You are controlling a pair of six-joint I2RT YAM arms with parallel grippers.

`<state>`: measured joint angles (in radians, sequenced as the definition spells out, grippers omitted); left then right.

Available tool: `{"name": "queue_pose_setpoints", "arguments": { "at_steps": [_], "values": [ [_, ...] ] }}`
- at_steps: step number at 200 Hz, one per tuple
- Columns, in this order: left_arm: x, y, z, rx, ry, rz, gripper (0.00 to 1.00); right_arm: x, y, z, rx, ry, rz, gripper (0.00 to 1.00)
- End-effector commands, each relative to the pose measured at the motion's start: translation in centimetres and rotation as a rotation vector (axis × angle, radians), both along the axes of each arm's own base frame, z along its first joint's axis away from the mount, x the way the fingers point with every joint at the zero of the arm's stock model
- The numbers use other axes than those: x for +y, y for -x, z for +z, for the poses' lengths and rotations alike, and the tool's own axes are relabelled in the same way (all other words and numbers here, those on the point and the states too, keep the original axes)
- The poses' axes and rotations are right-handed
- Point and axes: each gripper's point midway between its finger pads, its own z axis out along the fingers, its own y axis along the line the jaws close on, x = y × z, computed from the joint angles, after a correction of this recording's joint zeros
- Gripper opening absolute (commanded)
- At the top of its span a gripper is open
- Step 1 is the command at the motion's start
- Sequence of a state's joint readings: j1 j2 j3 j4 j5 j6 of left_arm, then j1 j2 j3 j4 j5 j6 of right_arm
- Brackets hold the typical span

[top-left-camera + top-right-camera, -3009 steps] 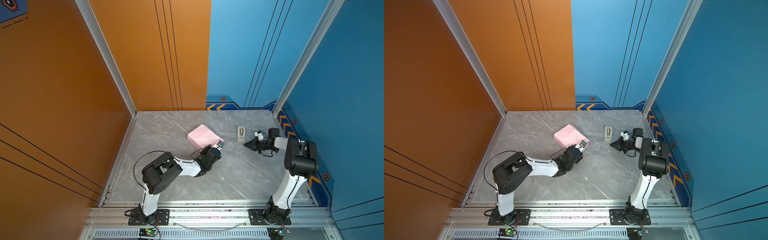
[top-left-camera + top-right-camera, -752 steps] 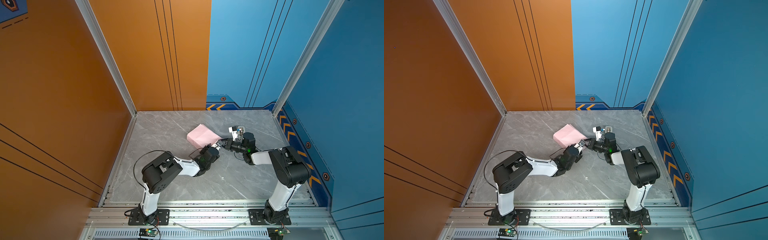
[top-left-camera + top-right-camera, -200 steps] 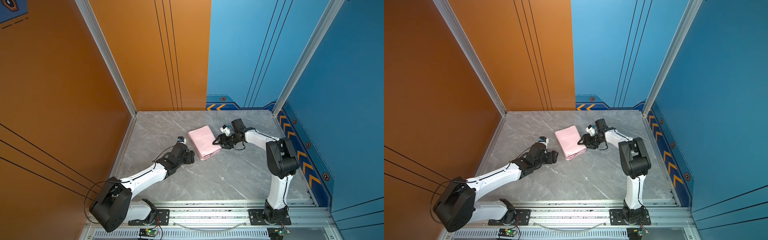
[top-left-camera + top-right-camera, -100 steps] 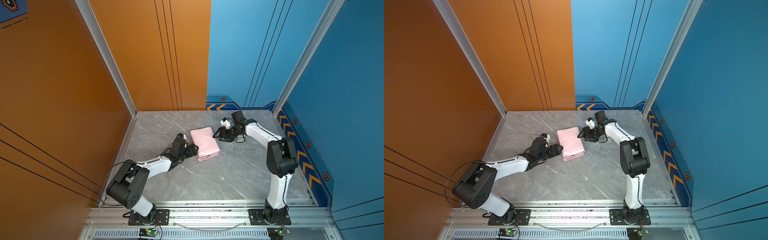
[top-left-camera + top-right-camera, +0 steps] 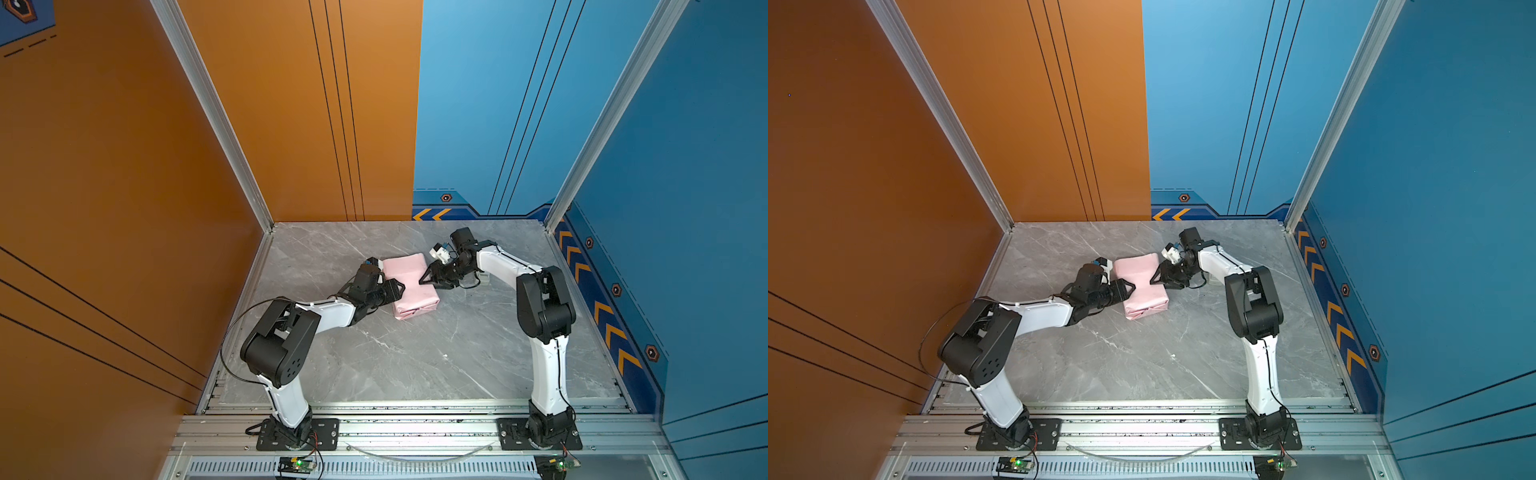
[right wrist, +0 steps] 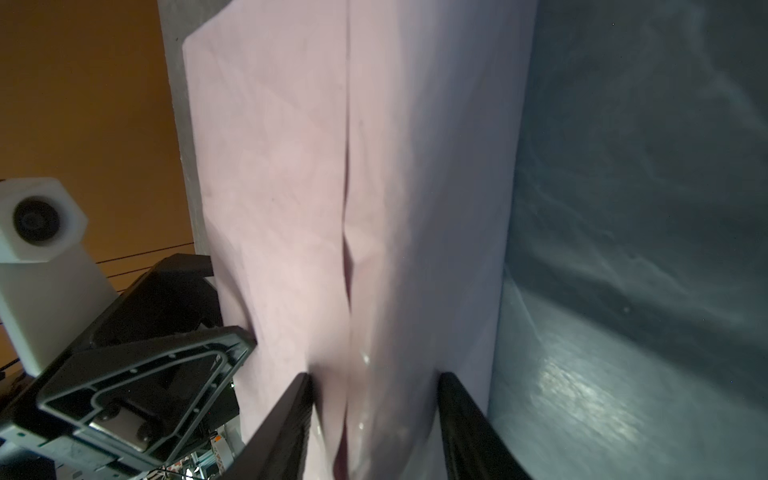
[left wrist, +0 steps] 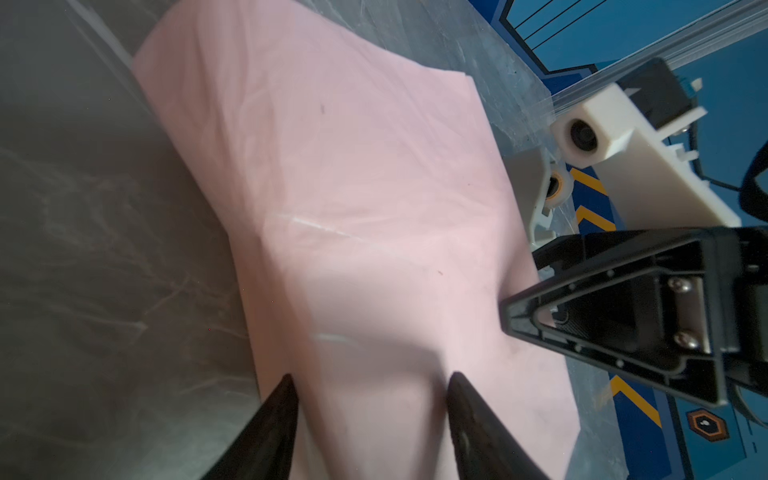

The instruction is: Wrap the gift box in paper

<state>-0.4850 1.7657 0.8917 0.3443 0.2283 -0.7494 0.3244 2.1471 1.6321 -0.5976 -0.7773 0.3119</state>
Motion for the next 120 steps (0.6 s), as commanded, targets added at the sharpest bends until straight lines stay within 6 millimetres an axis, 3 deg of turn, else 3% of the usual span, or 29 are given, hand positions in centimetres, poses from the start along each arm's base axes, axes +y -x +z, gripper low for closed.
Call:
{"name": "queue_pose_setpoints", "arguments": {
  "at_steps": [1,14,37,91,120],
  "values": [
    [-2.9,0.0,2.4,-0.098,0.005,-0.115,0.56,1.3,0.2,1.9,-0.127,-0.034,0.047,0.45],
    [-3.4,0.1,3.1,-0.139,-0.013,-0.145,0.56,1.4,0.0,3.8,-0.212,-0.057,0.044,0.45],
    [-4.3,0.6,4.3,-0.231,-0.068,-0.208,0.56,1.0,-0.4,5.1,-0.326,-0.063,0.027,0.4],
    [-5.8,1.9,5.6,-0.416,-0.18,-0.305,0.55,-0.4,0.3,6.2,-0.572,-0.005,0.02,0.36],
    [-6.0,3.5,4.9,-0.502,-0.264,-0.338,0.54,-1.5,1.3,6.4,-0.705,0.03,0.007,0.35]
  ]
}}
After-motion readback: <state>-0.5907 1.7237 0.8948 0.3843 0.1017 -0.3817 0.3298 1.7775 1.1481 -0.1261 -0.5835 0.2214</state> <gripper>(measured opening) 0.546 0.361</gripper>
